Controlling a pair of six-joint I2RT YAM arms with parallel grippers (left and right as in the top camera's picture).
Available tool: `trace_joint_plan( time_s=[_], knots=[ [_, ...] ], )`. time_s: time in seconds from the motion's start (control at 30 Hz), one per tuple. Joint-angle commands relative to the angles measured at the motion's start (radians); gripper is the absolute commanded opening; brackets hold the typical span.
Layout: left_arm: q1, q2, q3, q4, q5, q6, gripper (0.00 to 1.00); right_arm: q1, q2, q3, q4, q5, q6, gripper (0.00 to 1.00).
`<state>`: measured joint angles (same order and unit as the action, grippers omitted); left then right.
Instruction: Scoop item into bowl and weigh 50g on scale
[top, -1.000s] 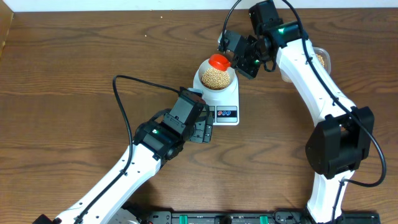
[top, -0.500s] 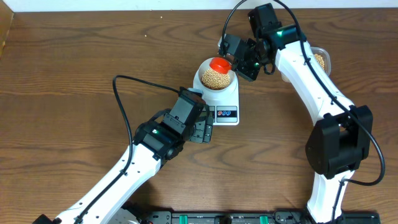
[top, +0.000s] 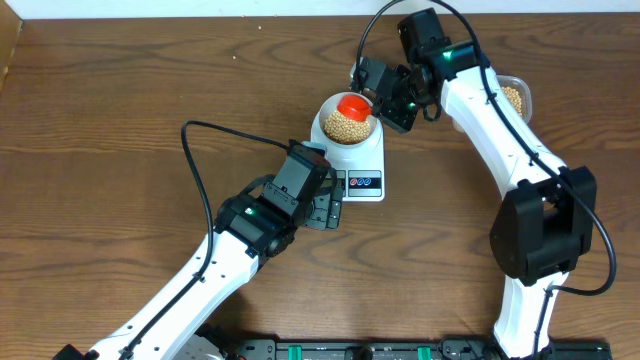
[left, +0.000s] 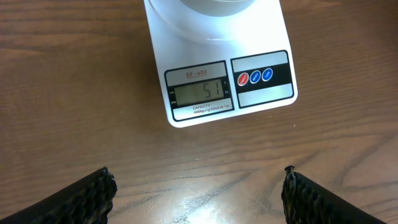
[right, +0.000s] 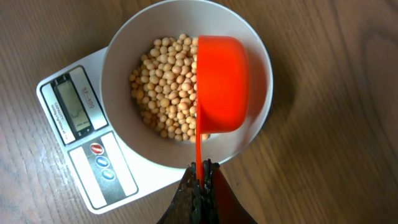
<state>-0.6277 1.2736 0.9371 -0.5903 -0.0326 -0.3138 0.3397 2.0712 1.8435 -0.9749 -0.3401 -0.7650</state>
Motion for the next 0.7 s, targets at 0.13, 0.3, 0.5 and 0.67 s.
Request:
trace_joint_plan(
  time_s=[0.13,0.3,0.5,0.67],
  knots=[
    [0.003,0.0,0.0,0.001,-0.009,0.006,0.88,0.009,0.018,-0.007,0.0,-0.006,-0.011,0.01],
    [0.003,0.0,0.0,0.002,-0.009,0.006,0.88,0.015,0.029,-0.007,0.002,-0.006,-0.011,0.01],
    [0.003,0.0,0.0,0.001,-0.009,0.006,0.88,0.019,0.031,-0.007,0.016,-0.006,-0.011,0.01],
    [0.003,0.0,0.0,0.002,-0.009,0.006,0.88,0.023,0.041,-0.007,0.014,-0.006,-0.011,0.01]
  ],
)
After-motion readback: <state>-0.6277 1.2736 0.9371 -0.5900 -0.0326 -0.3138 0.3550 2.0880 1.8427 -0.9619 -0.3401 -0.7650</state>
